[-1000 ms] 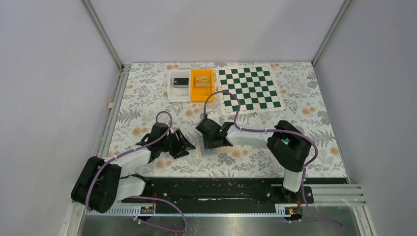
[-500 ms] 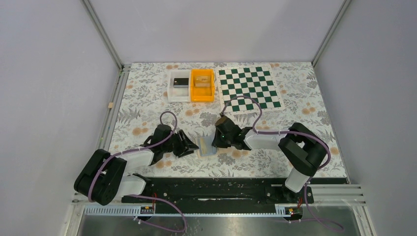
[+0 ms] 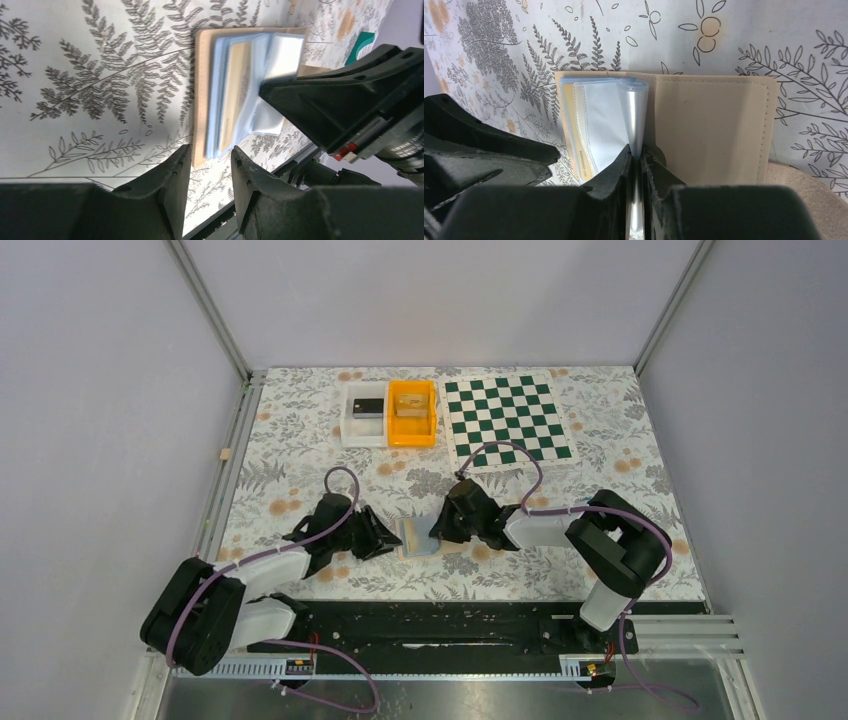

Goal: Take the credit cards out of the card holder
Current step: Remove the credit card from the card holder.

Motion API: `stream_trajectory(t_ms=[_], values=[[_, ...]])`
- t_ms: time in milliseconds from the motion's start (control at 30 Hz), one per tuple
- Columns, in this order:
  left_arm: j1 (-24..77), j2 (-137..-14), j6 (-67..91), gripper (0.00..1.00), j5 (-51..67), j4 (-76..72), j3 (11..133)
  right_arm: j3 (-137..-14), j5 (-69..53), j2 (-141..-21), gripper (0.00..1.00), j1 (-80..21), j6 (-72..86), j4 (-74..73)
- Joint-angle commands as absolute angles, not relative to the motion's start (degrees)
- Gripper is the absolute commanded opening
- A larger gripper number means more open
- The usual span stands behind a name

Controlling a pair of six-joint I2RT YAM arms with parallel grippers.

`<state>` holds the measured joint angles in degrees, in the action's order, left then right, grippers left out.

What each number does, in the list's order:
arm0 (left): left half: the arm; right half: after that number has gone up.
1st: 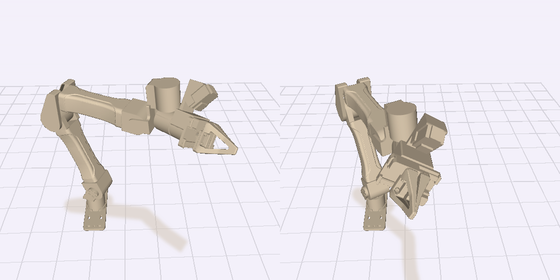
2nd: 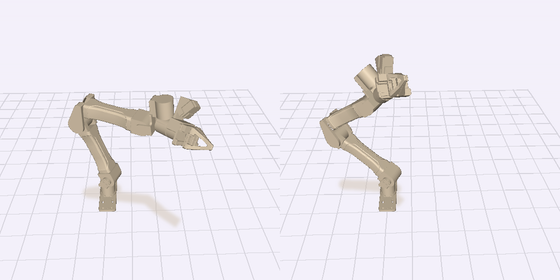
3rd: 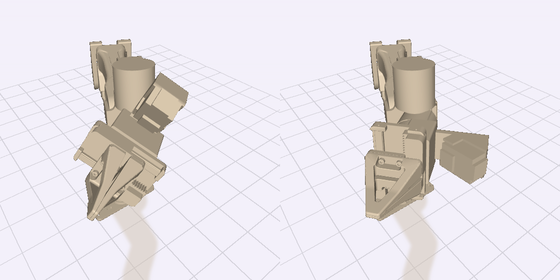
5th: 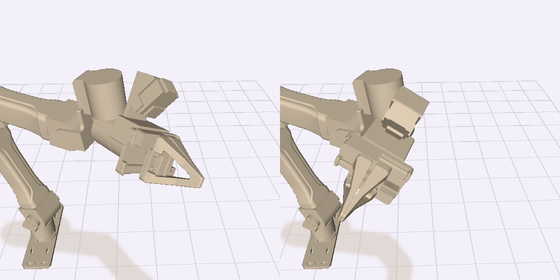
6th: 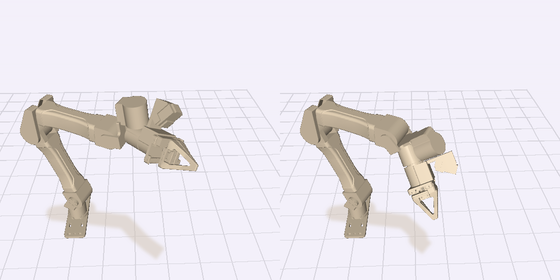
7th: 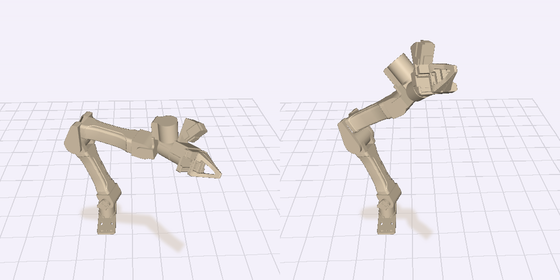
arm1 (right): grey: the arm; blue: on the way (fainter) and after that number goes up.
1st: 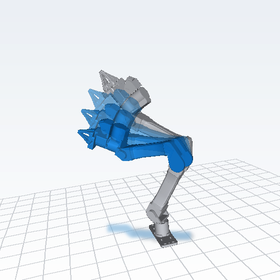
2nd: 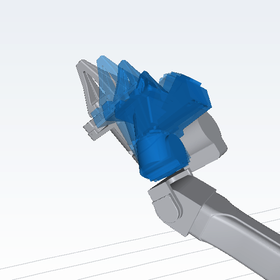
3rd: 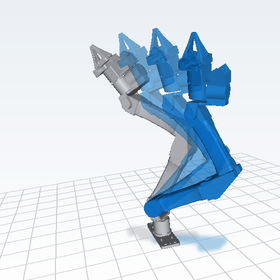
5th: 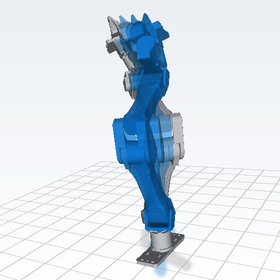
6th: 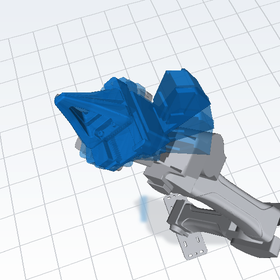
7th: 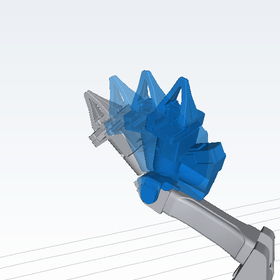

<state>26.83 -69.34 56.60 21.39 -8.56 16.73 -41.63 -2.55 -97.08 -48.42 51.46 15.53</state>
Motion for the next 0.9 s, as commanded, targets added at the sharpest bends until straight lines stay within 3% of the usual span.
stream_trajectory(t_ms=[0, 600, 867], values=[[28.3, -65.4, 57.1, 0.36, 17.8, -5.5, 20.8, -39.4, -4.3, -96.9, 0.15, -48.2, 52.2, 15.2], [31.5, -81.8, 55.9, 0.38, 16.9, -18.2, 26.7, -37.9, -6.5, -96.3, 0.17, -47.2, 52.9, 17.3], [31.5, -78.5, 55.6, 0.39, 14.4, -14.9, 26.1, -38.0, -6.9, -96.6, 0.17, -47.1, 53.2, 17.7]])
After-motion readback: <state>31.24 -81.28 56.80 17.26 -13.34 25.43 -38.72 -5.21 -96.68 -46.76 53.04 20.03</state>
